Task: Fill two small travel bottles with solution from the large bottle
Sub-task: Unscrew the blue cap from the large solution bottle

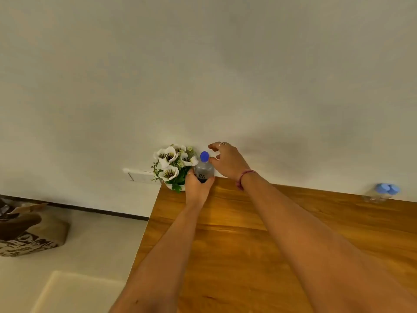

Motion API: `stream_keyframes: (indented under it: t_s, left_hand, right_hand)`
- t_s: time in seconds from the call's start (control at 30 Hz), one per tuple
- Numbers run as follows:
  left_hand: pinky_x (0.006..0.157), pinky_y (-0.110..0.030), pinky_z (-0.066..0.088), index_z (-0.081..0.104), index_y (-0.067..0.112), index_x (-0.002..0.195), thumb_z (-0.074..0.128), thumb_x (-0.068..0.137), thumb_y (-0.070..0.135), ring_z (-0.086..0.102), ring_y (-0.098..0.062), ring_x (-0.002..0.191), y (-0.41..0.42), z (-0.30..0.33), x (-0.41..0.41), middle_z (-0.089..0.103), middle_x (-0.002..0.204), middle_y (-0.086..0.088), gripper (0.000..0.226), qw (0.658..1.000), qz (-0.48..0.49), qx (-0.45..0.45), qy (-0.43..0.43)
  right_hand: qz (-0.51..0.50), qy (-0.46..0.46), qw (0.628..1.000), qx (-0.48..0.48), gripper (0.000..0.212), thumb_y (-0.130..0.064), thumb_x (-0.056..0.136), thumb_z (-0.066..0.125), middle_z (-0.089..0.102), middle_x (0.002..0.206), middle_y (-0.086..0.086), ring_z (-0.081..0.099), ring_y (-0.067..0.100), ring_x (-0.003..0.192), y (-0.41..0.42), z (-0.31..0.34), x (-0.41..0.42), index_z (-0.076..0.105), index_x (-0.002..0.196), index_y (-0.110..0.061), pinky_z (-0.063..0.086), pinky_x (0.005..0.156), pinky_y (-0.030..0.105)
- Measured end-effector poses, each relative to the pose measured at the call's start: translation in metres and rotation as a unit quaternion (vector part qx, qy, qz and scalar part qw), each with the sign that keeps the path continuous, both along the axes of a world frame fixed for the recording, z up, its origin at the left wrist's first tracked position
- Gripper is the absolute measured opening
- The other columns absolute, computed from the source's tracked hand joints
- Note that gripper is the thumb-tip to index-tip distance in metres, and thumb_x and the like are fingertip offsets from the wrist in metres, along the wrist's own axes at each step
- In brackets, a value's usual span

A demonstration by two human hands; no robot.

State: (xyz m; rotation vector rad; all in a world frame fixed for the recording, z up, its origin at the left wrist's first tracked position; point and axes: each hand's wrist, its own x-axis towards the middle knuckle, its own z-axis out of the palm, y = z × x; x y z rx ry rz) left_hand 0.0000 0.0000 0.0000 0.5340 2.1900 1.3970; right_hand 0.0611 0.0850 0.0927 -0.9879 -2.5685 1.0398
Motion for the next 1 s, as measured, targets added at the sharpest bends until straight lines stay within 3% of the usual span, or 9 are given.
stream_keyframes:
  t_s: [0.13, 0.37, 0.53, 0.77, 1.0]
  left_hand:
    - [0.101, -0.036, 0.044, 0.046, 0.006, 0.131, 0.079, 0.075, 0.021, 0.053, -0.027, 0.117, 0.014, -0.013, -0.011, 0.056, 0.126, -0.013, 0.066, 1.000, 0.024, -0.008, 0.003]
    - [0.097, -0.034, 0.045, 0.049, 0.004, 0.125, 0.076, 0.076, 0.007, 0.055, -0.028, 0.115, 0.033, -0.025, -0.009, 0.058, 0.124, -0.016, 0.056, 0.998, 0.047, 0.030, -0.014]
    - [0.097, -0.029, 0.044, 0.050, 0.005, 0.126, 0.079, 0.072, 0.011, 0.055, -0.024, 0.117, 0.034, -0.022, 0.002, 0.059, 0.124, -0.012, 0.062, 0.996, 0.074, 0.041, 0.008]
    - [0.085, -0.020, 0.046, 0.048, 0.012, 0.130, 0.083, 0.068, 0.019, 0.056, -0.017, 0.112, 0.021, -0.016, 0.050, 0.056, 0.125, -0.003, 0.072, 0.998, 0.041, 0.038, -0.018]
    - [0.083, -0.023, 0.050, 0.050, 0.016, 0.125, 0.086, 0.064, 0.031, 0.055, -0.011, 0.102, 0.000, -0.005, 0.127, 0.056, 0.116, 0.003, 0.072, 0.999, -0.035, 0.022, 0.017]
  right_hand:
    - [0.009, -0.035, 0.999, 0.011, 0.046, -0.011, 0.090, 0.054, 0.046, 0.140, 0.005, 0.050, 0.024, 0.122, 0.002, -0.017, -0.013, 0.046, 0.135, -0.017, 0.042, 0.103, 0.037]
    - [0.042, -0.055, 0.997, 0.014, 0.055, -0.006, 0.091, 0.051, 0.043, 0.143, 0.005, 0.047, 0.026, 0.125, 0.012, -0.036, -0.019, 0.037, 0.142, -0.023, 0.040, 0.105, 0.038]
    - [0.032, -0.043, 0.999, 0.005, 0.044, -0.018, 0.093, 0.054, 0.050, 0.138, 0.002, 0.052, 0.022, 0.119, 0.016, -0.034, -0.011, 0.045, 0.136, -0.023, 0.043, 0.102, 0.035]
    - [0.032, -0.050, 0.998, -0.001, 0.036, -0.027, 0.091, 0.058, 0.060, 0.125, 0.000, 0.060, 0.018, 0.106, 0.013, -0.024, 0.049, 0.054, 0.127, -0.026, 0.049, 0.093, 0.031]
    - [0.013, -0.053, 0.998, -0.033, 0.035, -0.030, 0.089, 0.061, 0.063, 0.119, -0.005, 0.061, 0.010, 0.098, 0.005, -0.008, 0.143, 0.056, 0.123, -0.028, 0.051, 0.089, 0.026]
